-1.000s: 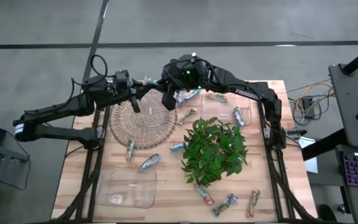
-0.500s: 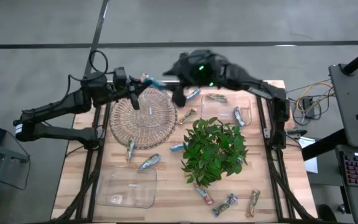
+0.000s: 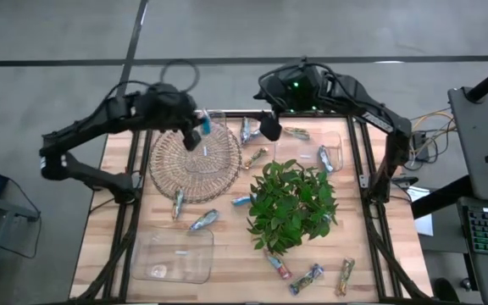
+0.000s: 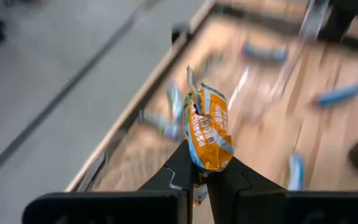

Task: Pick and place Granola Bars by type
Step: Put the middle right yellow granola bar into the top left transparent bin

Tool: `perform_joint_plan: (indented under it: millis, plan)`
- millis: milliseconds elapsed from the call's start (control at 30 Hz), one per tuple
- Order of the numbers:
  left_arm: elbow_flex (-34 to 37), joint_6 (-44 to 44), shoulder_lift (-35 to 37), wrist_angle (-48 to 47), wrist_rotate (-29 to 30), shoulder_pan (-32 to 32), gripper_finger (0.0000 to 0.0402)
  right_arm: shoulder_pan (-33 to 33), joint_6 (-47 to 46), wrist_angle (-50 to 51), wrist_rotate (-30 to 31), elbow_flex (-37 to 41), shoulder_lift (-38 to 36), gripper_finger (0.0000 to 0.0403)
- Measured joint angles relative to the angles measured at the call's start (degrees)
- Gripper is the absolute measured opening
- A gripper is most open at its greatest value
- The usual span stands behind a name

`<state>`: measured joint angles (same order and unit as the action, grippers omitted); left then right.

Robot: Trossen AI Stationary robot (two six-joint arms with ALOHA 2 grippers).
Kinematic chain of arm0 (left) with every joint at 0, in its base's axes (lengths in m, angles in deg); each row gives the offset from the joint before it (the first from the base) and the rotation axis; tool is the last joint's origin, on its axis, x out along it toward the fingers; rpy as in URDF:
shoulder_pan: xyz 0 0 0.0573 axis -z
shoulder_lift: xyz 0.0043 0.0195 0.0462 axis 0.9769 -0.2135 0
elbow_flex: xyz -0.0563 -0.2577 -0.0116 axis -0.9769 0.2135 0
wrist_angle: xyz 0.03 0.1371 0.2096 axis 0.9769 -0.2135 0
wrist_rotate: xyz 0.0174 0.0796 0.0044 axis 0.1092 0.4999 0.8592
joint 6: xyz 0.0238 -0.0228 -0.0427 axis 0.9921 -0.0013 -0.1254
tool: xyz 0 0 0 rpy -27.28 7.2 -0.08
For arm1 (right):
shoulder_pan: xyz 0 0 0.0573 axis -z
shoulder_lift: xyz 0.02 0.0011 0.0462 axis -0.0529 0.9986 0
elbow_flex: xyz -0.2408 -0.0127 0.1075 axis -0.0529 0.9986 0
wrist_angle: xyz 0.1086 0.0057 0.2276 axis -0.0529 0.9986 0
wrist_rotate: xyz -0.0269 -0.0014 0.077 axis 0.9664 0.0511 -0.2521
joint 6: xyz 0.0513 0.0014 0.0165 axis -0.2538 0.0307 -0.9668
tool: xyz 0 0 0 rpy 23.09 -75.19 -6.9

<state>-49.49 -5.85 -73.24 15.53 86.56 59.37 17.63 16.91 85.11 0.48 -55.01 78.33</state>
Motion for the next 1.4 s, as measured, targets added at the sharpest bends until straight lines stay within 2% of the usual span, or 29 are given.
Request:
perform_joint_plan:
  millis: [200, 433, 733, 1100, 1400]
  plan:
    - [-8.7, 2.1, -10.0, -15.8, 2.5, -0.1, 0.0007, 0.1, 0.3, 5.0, 0.2, 0.0, -2.9, 0.0256]
    - [-10.8, 4.5, -18.0, -23.3, 2.8, -0.3, 0.0007, 0.0, 1.4, 9.6, 2.2, 1.1, -6.9, 0.0248]
    - [-10.8, 6.0, -27.4, -25.8, 2.7, -0.2, 0.0006, 0.1, 2.4, 8.8, 5.0, 10.5, -15.9, 0.0245]
    - [-10.8, 9.0, -37.0, -26.8, 2.4, -0.2, 0.0006, 0.1, 1.3, -0.8, 6.2, 27.8, -28.4, 0.0242]
    - [-10.7, 9.2, -43.0, -26.8, -0.4, 0.4, 0.0006, 0.0, 0.0, -2.4, 6.4, 35.7, -31.9, 0.0246]
